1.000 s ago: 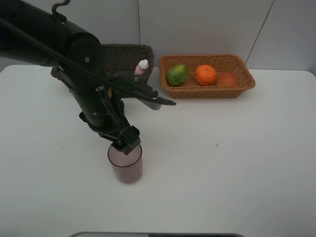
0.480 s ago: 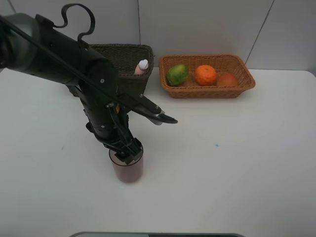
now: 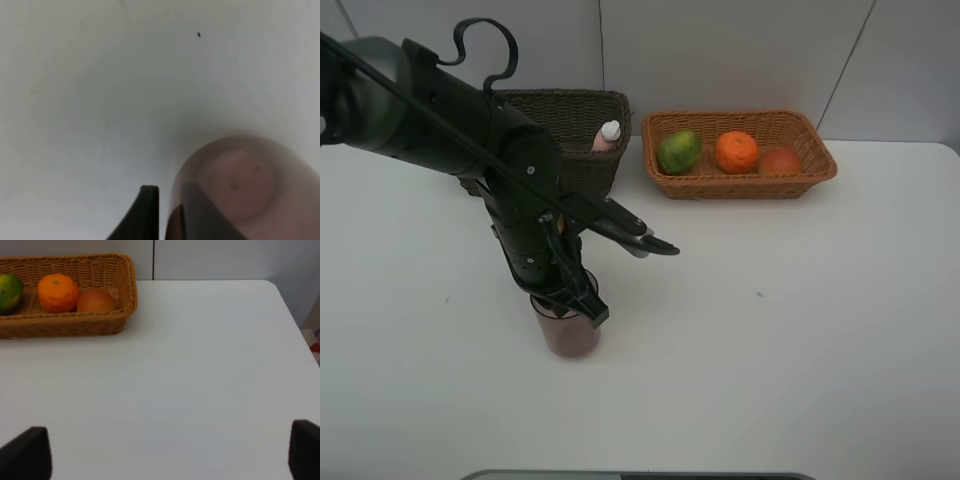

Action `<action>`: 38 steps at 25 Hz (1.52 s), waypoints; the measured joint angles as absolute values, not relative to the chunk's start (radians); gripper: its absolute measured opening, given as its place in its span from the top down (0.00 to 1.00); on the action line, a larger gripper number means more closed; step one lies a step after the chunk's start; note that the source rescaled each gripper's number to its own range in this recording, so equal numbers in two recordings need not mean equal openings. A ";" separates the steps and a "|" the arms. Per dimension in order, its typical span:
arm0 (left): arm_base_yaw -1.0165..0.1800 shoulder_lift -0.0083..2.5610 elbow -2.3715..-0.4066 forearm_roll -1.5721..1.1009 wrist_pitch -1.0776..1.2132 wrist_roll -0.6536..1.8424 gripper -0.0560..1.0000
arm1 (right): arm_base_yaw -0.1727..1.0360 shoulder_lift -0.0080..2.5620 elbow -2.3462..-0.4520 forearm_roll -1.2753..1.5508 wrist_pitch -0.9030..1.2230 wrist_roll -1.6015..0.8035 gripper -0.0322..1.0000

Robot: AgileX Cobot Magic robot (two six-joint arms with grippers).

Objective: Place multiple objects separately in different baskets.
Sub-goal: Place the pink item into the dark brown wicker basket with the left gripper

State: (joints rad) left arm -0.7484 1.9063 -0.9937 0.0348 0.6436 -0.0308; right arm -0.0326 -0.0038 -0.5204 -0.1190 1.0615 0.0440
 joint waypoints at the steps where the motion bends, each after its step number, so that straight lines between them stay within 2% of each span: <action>1: -0.748 1.906 -0.994 0.035 0.644 -0.031 0.94 | -0.033 -0.004 -0.520 -0.119 1.061 0.044 0.00; 14: -0.734 1.764 -1.020 0.031 0.717 -0.059 0.94 | -0.033 -0.004 -0.520 -0.119 1.061 0.044 0.00; 24: -0.548 1.702 -1.259 0.081 0.908 -0.208 0.94 | -0.033 -0.004 -0.520 -0.119 1.061 0.044 0.00; 31: -0.408 1.756 -1.444 0.145 0.914 -0.292 0.94 | -0.033 -0.004 -0.520 -0.119 1.061 0.043 0.00; 38: -0.323 1.890 -1.568 0.167 0.845 -0.319 0.94 | -0.033 -0.004 -0.520 -0.119 1.061 0.043 0.00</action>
State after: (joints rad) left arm -0.3231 1.8904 -1.5681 0.1669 0.8453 -0.3194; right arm -0.0326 -0.0038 -0.5204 -0.1190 1.0615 0.0432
